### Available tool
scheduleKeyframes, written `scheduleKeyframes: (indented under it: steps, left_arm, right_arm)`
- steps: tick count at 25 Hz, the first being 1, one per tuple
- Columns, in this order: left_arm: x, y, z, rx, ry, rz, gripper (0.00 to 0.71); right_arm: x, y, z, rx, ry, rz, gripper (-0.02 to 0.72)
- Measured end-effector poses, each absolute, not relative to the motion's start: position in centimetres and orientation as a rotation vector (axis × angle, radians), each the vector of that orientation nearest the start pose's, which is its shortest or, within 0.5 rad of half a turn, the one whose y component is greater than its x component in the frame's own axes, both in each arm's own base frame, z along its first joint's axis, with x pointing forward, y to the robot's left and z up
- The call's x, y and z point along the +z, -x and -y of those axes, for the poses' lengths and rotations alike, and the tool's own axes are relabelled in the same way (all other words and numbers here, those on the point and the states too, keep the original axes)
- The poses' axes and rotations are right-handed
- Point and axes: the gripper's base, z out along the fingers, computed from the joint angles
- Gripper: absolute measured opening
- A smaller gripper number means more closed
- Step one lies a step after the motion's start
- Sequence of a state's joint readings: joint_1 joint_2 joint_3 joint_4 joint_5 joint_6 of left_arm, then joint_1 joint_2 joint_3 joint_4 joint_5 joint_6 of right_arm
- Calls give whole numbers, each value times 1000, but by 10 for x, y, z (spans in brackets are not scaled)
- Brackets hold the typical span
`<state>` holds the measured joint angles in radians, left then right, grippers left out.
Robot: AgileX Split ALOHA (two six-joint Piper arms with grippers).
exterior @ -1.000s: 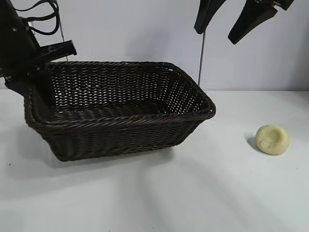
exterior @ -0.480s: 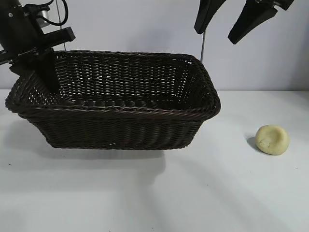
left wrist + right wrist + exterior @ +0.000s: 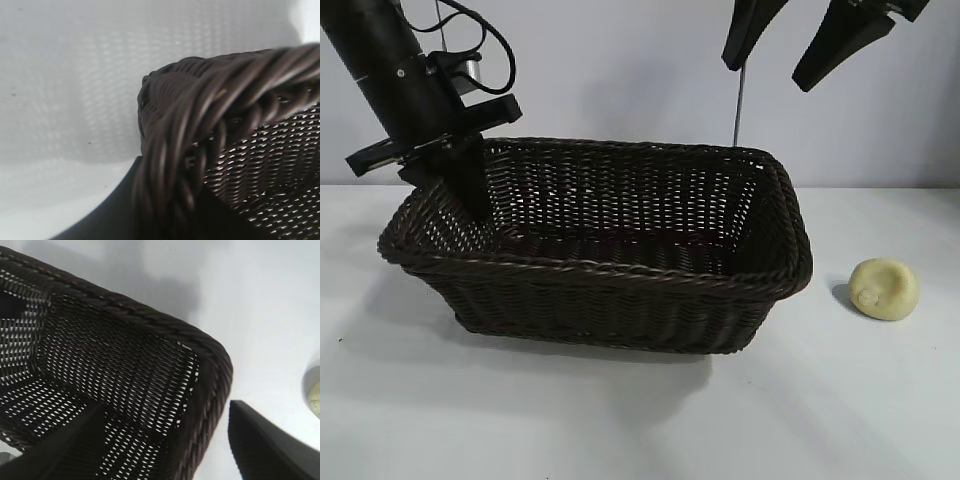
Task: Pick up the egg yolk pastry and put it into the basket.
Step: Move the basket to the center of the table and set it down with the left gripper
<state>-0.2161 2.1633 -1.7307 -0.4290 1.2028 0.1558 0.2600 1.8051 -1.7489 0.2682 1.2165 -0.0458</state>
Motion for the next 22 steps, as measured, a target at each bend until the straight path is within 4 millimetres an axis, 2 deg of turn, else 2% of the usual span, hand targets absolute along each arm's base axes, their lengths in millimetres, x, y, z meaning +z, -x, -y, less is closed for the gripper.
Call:
scheduleKeyframes:
  steps: [5, 9, 18, 20, 22]
  left_arm:
    - [166, -427, 131, -637, -296, -3054, 103]
    - [157, -431, 132, -659, -267, -3046, 103]
    - [154, -431, 132, -661, -261, -3051, 108]
    - [154, -431, 133, -673, -255, -3049, 156]
    - [155, -431, 134, -693, -245, -3046, 272]
  right_arm:
    - [337, -368, -121, 429, 360, -2734, 505]
    - [337, -368, -121, 429, 360, -2734, 505]
    - [337, -368, -121, 429, 360, -2734, 505]
    - [337, -368, -121, 429, 360, -2734, 505]
    - [337, -368, -121, 429, 360, -2734, 505]
